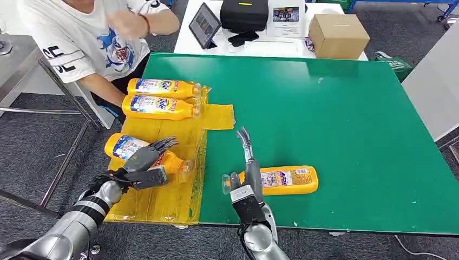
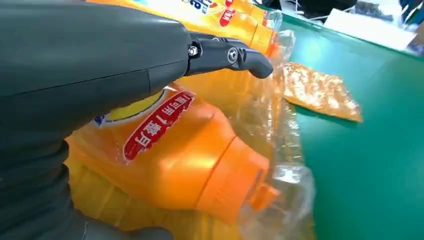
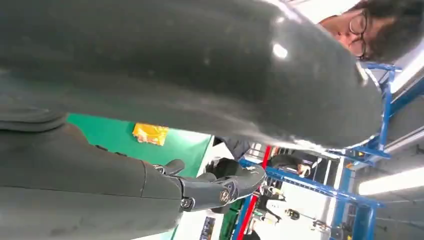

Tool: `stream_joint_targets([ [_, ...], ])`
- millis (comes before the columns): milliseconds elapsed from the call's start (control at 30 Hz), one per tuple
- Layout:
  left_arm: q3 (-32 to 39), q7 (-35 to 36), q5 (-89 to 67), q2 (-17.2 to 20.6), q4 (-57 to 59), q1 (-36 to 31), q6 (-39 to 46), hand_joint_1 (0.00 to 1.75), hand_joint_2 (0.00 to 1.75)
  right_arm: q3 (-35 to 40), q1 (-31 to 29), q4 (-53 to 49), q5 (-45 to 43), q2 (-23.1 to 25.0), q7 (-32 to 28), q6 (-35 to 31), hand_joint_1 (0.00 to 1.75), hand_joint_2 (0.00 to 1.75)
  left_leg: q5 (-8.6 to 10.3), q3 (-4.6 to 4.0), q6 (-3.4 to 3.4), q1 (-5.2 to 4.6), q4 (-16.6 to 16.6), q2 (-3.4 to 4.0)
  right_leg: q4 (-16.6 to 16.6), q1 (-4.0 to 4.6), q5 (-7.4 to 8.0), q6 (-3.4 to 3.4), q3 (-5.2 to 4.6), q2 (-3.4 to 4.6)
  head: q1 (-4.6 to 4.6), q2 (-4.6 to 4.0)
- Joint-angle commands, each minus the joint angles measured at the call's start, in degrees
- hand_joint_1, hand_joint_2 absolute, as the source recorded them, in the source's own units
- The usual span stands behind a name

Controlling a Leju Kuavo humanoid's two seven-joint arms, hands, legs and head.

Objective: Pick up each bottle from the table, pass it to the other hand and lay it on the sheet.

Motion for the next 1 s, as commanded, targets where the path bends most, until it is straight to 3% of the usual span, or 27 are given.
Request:
stream_joint_targets([
  [33, 5.48, 2.89, 16.39, 2.31, -3.72, 2.6, -18.04, 0.0, 0.0, -2.48, -3.08, 6.77, -1.6, 0.09, 0.43, 0.65, 0.0, 0.0, -0.21, 0.48, -0.1, 0.14, -0.02, 0.34, -0.12, 0.17, -0.06, -0.17, 0.43, 0.23, 0.0, 0.0],
  [133, 8.85, 2.98, 23.09, 0.56, -6.55, 4.87, -20.15, 0.0, 0.0, -2.46, -3.35, 7.8, -1.8, 0.44, 0.18, 1.07, 0.0, 0.0, -0.08, 0.25, -0.05, 0.05, -0.06, 0.23, -0.1, 0.07, 0.02, -0.09, 0.22, 0.18, 0.0, 0.0],
  [233, 12.0, 5.34, 24.26, -3.49, -9.12, 5.53, -10.36, 0.0, 0.0, -1.77, -3.49, 8.17, -0.74, 0.49, 0.92, 0.43, 0.0, 0.0, -0.09, 0.34, -0.05, 0.06, -0.07, 0.15, -0.12, 0.08, -0.04, -0.1, 0.33, 0.02, 0.02, 0.0],
  [267, 14.64, 5.35, 24.34, -6.87, -10.61, 5.53, -2.26, 0.0, 0.0, -0.64, -3.8, 8.72, 1.08, 0.01, 2.53, 0.55, 0.0, 0.0, -0.03, 0.17, -0.03, 0.03, -0.05, 0.01, -0.08, 0.04, -0.02, -0.06, 0.16, -0.06, 0.02, 0.0],
  [533, 15.64, 5.41, 23.17, -7.8, -12.29, 5.96, 0.7, 0.0, 0.0, -0.39, -3.95, 9.1, 1.68, -0.14, 2.92, 0.84, 0.0, 0.0, -0.11, 0.29, -0.04, 0.06, -0.02, 0.05, -0.1, 0.08, -0.06, -0.09, 0.31, -0.02, 0.0, 0.0],
  [567, 18.88, 3.69, 23.67, -10.25, -13.94, 6.52, 6.5, 0.0, 1.75, 0.62, -4.37, 9.63, 3.3, -0.58, 4.21, 1.25, 0.0, 0.0, -0.05, 0.15, -0.03, 0.04, -0.02, 0.04, -0.08, 0.05, -0.01, -0.06, 0.16, -0.01, 0.02, 0.0],
  [600, 22.79, 2.34, 25.7, -13.53, -16.9, 7.35, 12.38, 0.0, 1.75, 1.41, -4.86, 10.49, 5.08, -0.79, 6.08, 1.57, 0.0, 0.0, -0.11, 0.25, -0.04, 0.08, 0.01, 0.06, -0.09, 0.1, -0.06, -0.1, 0.28, -0.03, 0.0, 0.0],
  [667, 22.98, -0.07, 20.66, -15.01, -20.08, 7.81, 23.95, 0.0, 1.75, 3.54, -6.64, 11.88, 10.31, -2.44, 9.71, 1.42, 0.0, 0.0, -0.13, 0.27, -0.05, 0.11, 0.04, -0.02, -0.09, 0.14, -0.09, -0.1, 0.34, -0.13, 0.02, 0.0],
  [733, 22.54, 0.02, 19.82, -14.72, -20.18, 7.68, 24.77, 0.0, 1.75, 3.05, -6.92, 11.07, 10.57, -3.18, 10.34, 1.8, 0.0, 0.0, -0.11, 0.21, -0.05, 0.11, 0.05, 0.06, -0.08, 0.14, -0.05, -0.1, 0.24, -0.05, 0.0, 0.0],
  [767, 23.52, -0.08, 20.08, -15.17, -20.47, 7.98, 26.77, 0.0, 1.75, 3.74, -7.78, 10.58, 14.26, -4.98, 14.35, 2.39, 0.0, 1.75, -0.07, 0.18, -0.04, 0.08, 0.0, 0.0, -0.1, 0.11, -0.04, -0.08, 0.22, -0.11, 0.0, 0.0],
  [900, 23.02, -0.65, 16.99, -14.91, -22.24, 11.59, 29.93, 0.0, 1.75, 2.61, -7.16, 1.29, 19.82, -12.24, 22.7, 8.85, 0.0, 1.75, -0.08, 0.26, 0.0, 0.05, -0.03, -0.05, -0.18, 0.08, -0.03, -0.04, 0.32, -0.12, 0.0, 0.0],
  [1000, 22.99, -0.99, 16.99, -14.92, -22.84, 12.85, 30.07, 0.0, 1.75, 1.46, -6.24, -1.74, 20.68, -13.76, 23.45, 11.03, 0.0, 1.75, -0.03, 0.12, 0.02, -0.04, -0.04, -0.03, -0.1, -0.02, -0.02, 0.0, 0.13, -0.1, 0.0, 0.0],
])
